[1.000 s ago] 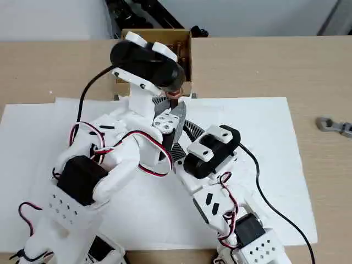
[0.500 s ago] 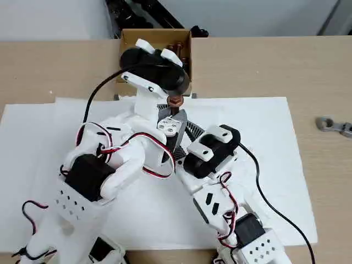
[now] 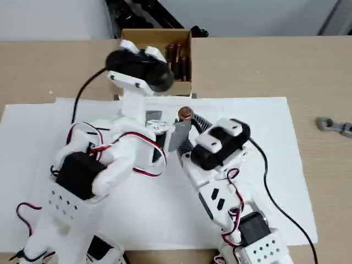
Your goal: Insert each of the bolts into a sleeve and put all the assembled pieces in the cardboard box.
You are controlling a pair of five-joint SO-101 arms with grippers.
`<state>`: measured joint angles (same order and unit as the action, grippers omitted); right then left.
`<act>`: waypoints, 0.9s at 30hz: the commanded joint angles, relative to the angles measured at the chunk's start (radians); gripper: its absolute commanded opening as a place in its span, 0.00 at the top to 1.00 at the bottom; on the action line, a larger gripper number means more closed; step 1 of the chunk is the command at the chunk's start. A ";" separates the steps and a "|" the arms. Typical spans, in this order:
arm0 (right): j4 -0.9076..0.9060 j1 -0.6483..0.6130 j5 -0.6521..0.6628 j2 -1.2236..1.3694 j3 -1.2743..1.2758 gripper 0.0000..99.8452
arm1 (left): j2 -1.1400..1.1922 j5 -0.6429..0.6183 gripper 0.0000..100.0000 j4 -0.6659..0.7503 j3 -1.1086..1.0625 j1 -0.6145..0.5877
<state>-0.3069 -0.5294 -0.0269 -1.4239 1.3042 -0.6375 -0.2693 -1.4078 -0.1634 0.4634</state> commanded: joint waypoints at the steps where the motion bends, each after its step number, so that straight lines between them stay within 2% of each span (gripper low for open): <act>1: -0.016 0.024 -0.040 0.070 -0.161 1.00 | -0.002 -0.005 0.79 -0.055 0.084 -0.031; 5: -0.013 0.058 -0.083 0.257 -0.338 1.00 | -0.009 0.103 0.82 -0.094 0.113 -0.081; 10: -0.013 0.096 -0.086 0.561 -0.594 1.00 | -0.009 0.233 0.99 -0.098 0.113 -0.216; 14: -0.013 0.120 -0.086 0.799 -0.807 1.00 | -0.009 0.250 0.99 -0.146 0.111 -0.342; 20: -0.012 0.125 -0.089 1.142 -1.103 1.00 | -0.003 0.252 0.99 -0.242 0.110 -0.436; 27: -0.010 0.127 -0.089 1.543 -1.435 1.00 | -0.011 0.252 0.99 -0.196 -0.031 -0.529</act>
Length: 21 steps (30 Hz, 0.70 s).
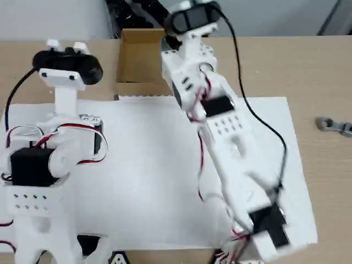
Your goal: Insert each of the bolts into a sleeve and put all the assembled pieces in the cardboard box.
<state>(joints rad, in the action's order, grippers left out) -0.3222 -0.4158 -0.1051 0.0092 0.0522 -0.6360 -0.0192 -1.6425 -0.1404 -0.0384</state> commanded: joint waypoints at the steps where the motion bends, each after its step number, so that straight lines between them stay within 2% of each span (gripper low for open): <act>1: 0.005 0.013 -0.011 0.163 -0.230 1.00 | -0.012 0.002 0.99 0.054 -0.090 -0.040; 12: -0.024 0.036 -0.008 0.616 -0.649 0.99 | -0.012 0.002 0.99 0.226 -0.326 -0.087; 21: -0.038 0.065 -0.012 0.731 -0.683 0.99 | -0.012 0.002 0.99 0.247 -0.364 -0.083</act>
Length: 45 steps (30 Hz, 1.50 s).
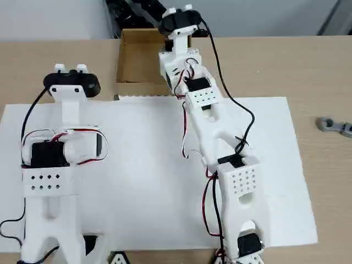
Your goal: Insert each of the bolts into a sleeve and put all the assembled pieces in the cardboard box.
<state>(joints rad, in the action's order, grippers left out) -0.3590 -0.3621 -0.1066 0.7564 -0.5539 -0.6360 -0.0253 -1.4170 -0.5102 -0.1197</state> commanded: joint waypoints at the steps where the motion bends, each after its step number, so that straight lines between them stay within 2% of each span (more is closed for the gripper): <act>1: -0.001 0.012 -0.018 -0.007 -0.077 0.99 | -0.012 0.008 0.99 0.021 0.005 0.000; 5: -0.001 0.015 -0.075 0.018 -0.077 0.99 | -0.012 0.008 0.99 0.021 0.005 0.000; 11: -0.012 0.015 -0.078 0.016 -0.075 0.99 | -0.012 0.006 0.99 0.021 0.005 -0.002; 18: -0.079 0.012 -0.078 0.010 -0.075 0.82 | -0.012 0.006 0.99 0.021 0.008 -0.002; 27: -0.099 0.010 -0.078 -0.090 -0.077 0.83 | -0.012 0.008 0.99 0.021 0.010 0.000; 33: -0.300 0.016 -0.078 -0.305 -0.077 0.83 | -0.014 0.008 0.99 0.031 0.012 -0.006; 35: -0.354 0.016 -0.074 -0.403 -0.077 0.88 | -0.051 0.008 0.99 0.052 0.012 -0.006; 38: -0.430 0.018 -0.074 -0.549 -0.077 1.00 | -0.173 0.008 0.99 0.097 -0.016 0.002; 45: -0.725 0.018 -0.080 -0.837 -0.072 0.99 | -0.463 0.038 0.99 0.196 -0.246 0.017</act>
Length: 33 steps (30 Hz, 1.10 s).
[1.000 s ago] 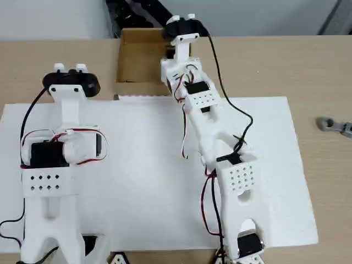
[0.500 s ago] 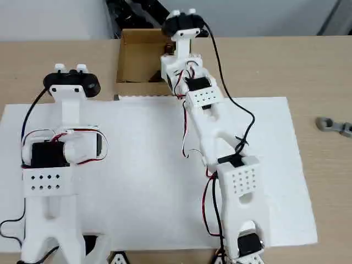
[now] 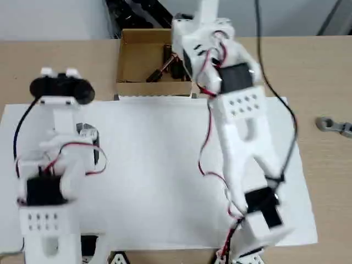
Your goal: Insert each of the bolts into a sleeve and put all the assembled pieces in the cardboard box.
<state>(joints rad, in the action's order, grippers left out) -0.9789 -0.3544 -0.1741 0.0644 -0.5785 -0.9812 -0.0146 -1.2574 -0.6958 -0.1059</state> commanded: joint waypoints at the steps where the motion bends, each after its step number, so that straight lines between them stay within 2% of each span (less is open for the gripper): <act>1: -0.151 0.010 -0.012 -0.185 -0.048 0.99 | -0.158 0.037 0.99 0.037 -0.091 0.003; 6: -0.323 0.013 -0.014 -0.389 -0.048 0.99 | -0.354 0.040 0.99 0.038 -0.211 0.002; 10: -0.404 0.091 -0.014 -0.524 -0.046 0.99 | -0.485 0.043 0.99 0.038 -0.277 0.002; 14: -0.572 0.173 -0.014 -0.659 -0.046 0.99 | -0.597 0.046 0.99 0.044 -0.341 0.002; 17: -0.688 0.214 -0.014 -0.759 -0.046 0.99 | -0.680 0.046 0.99 0.100 -0.406 0.002; 20: -0.693 0.260 -0.012 -0.877 -0.002 0.99 | -0.741 0.046 0.99 0.175 -0.473 0.005; 26: -0.668 0.269 -0.011 -1.244 0.437 0.99 | -0.787 0.046 0.99 0.204 -0.590 0.003; 31: -0.555 0.272 -0.006 -1.636 0.936 0.99 | -0.812 0.049 0.99 0.209 -0.700 0.003; 33: -0.489 0.272 -0.005 -1.804 1.142 0.99 | -0.829 0.092 0.99 0.215 -0.750 0.002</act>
<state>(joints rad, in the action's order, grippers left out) -1.5528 -0.0890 -0.1772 -1.5205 0.2593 -1.7883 0.0330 -1.0702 -1.4078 -0.1043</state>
